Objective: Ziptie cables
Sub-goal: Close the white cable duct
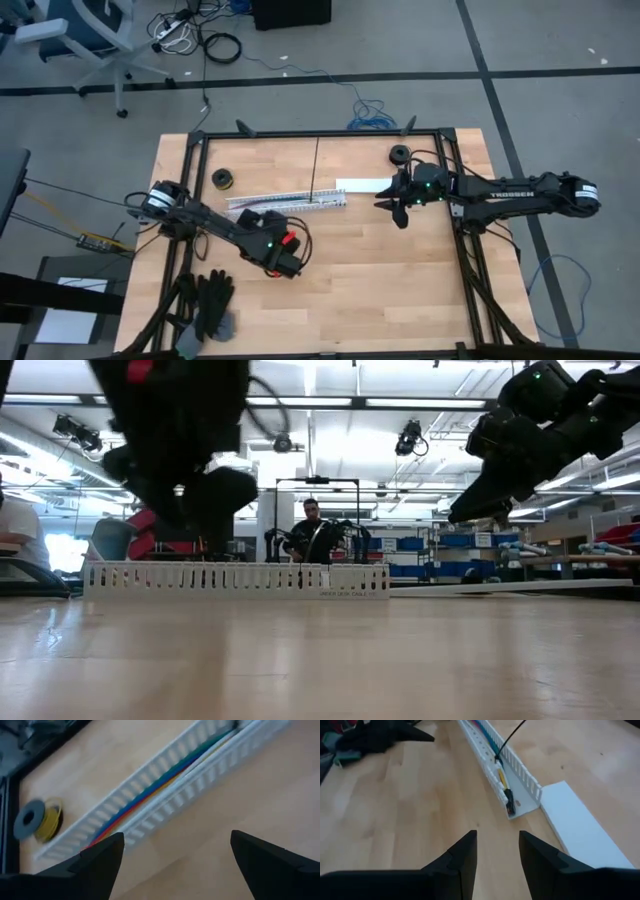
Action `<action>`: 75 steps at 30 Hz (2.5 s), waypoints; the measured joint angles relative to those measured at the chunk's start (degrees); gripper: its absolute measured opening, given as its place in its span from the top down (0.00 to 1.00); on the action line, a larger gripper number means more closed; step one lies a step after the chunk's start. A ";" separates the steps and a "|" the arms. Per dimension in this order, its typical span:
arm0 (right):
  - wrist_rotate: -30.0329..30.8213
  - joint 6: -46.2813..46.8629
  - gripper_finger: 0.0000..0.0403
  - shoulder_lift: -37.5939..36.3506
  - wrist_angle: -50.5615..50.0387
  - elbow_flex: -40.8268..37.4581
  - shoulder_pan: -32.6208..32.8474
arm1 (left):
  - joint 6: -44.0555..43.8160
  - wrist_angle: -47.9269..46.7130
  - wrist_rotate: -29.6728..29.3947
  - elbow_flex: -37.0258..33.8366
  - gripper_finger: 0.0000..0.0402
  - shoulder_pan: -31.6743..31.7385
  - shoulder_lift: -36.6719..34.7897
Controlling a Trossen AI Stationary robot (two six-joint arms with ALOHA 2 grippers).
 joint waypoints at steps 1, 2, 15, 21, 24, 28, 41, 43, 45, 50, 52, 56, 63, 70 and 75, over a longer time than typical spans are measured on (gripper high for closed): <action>0.00 0.47 0.68 0.00 0.06 0.00 0.00 | -2.15 0.16 -0.02 -1.20 0.15 -0.21 0.00; 0.13 0.92 0.68 0.00 0.09 0.00 0.00 | -4.14 0.60 0.12 -2.47 0.15 -0.28 0.00; 3.80 10.22 0.68 0.02 1.33 0.00 1.63 | 10.28 22.60 4.75 -15.37 0.15 -0.04 -5.15; 8.91 14.81 0.68 0.02 1.45 0.00 5.36 | 16.20 24.72 3.37 -22.98 0.15 1.63 -13.07; 12.20 16.43 0.68 0.02 1.67 0.00 7.20 | 18.66 29.60 3.30 -29.24 0.15 1.77 -19.07; 16.40 18.86 0.68 0.02 1.93 0.00 9.19 | 26.90 40.03 6.89 -37.40 0.15 1.84 -28.71; 23.87 21.90 0.68 0.02 4.10 0.00 11.58 | 37.58 30.31 16.81 -41.10 0.15 4.24 -40.16; 23.92 22.00 0.68 0.04 4.15 0.00 11.58 | 35.22 26.82 16.50 -41.12 0.15 5.18 -39.93; 24.23 21.99 0.68 0.04 4.48 0.00 11.58 | 33.97 24.80 15.32 -41.12 0.15 6.03 -39.95; 24.40 21.73 0.68 0.54 4.90 0.00 11.58 | 33.15 25.35 10.41 -41.12 0.15 10.50 -39.95; 24.40 21.71 0.68 1.72 5.81 0.00 11.58 | 31.10 25.46 8.14 -41.12 0.15 13.32 -39.95; 23.69 21.27 0.68 6.16 8.99 0.01 11.58 | 33.28 29.68 8.56 -41.12 0.15 17.22 -39.94; 19.33 18.51 0.68 15.05 15.81 0.04 11.58 | 41.43 44.95 15.75 -40.05 0.14 18.30 -39.93; 18.77 6.89 0.68 16.70 17.83 2.26 10.40 | 44.59 52.91 19.67 -38.13 0.14 18.23 -39.95; 12.24 2.01 0.68 16.87 2.53 7.21 4.17 | 44.63 55.38 19.24 -38.13 0.14 18.25 -39.95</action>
